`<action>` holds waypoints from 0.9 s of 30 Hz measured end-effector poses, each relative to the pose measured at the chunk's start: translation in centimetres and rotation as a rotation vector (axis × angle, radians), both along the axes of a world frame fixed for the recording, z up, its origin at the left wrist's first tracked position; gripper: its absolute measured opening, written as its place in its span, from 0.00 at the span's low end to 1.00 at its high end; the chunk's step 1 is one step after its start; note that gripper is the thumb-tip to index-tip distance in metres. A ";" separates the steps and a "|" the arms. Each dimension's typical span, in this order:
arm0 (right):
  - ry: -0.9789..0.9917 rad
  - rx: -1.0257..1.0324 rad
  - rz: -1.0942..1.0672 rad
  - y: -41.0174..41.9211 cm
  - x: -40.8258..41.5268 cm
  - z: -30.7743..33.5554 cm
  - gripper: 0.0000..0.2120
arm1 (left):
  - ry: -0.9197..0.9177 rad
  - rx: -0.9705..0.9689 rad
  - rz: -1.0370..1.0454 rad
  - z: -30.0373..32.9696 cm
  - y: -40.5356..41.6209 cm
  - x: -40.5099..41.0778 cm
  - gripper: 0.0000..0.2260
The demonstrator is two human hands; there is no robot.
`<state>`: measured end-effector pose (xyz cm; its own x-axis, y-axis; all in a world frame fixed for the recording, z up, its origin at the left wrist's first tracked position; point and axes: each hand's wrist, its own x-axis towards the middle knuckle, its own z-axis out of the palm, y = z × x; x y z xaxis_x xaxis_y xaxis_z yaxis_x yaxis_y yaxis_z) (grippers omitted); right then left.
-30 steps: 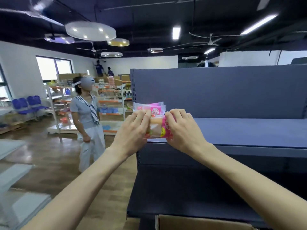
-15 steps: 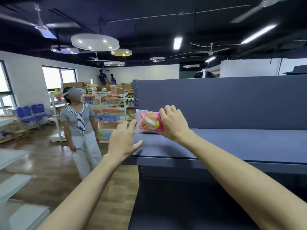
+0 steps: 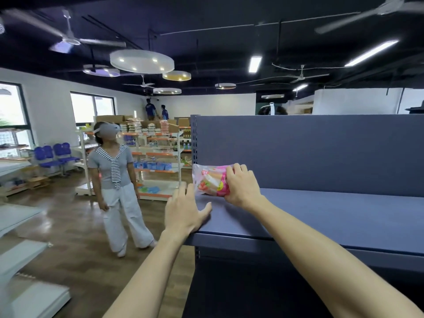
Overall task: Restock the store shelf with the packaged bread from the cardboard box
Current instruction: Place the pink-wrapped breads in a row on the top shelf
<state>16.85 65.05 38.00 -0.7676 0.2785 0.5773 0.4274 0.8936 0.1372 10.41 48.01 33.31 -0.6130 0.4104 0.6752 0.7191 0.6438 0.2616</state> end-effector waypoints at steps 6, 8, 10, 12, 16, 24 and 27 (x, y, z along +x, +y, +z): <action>-0.025 -0.012 0.032 0.8 -1.7 -1.1 0.31 | -0.021 0.033 0.002 -0.6 0.3 -1.0 0.30; -0.010 -0.016 0.051 1.0 -2.2 -1.3 0.31 | -0.026 0.024 -0.001 -0.7 0.4 -1.2 0.28; 0.000 -0.012 0.070 1.2 -2.7 -1.2 0.31 | -0.029 0.023 -0.001 -0.7 0.4 -1.2 0.26; 0.000 -0.007 0.073 1.3 -3.0 -1.1 0.32 | -0.029 0.024 0.002 -0.7 0.4 -1.2 0.26; -0.016 -0.019 0.057 1.5 -3.2 -1.1 0.31 | -0.017 0.017 0.039 -0.8 0.4 -1.1 0.28; -0.033 0.000 0.047 1.3 -2.8 -1.2 0.32 | -0.016 0.038 0.038 -0.8 0.3 -1.0 0.25; -0.053 -0.001 0.044 1.3 -2.8 -1.1 0.33 | -0.009 0.048 0.029 -0.7 0.3 -1.0 0.23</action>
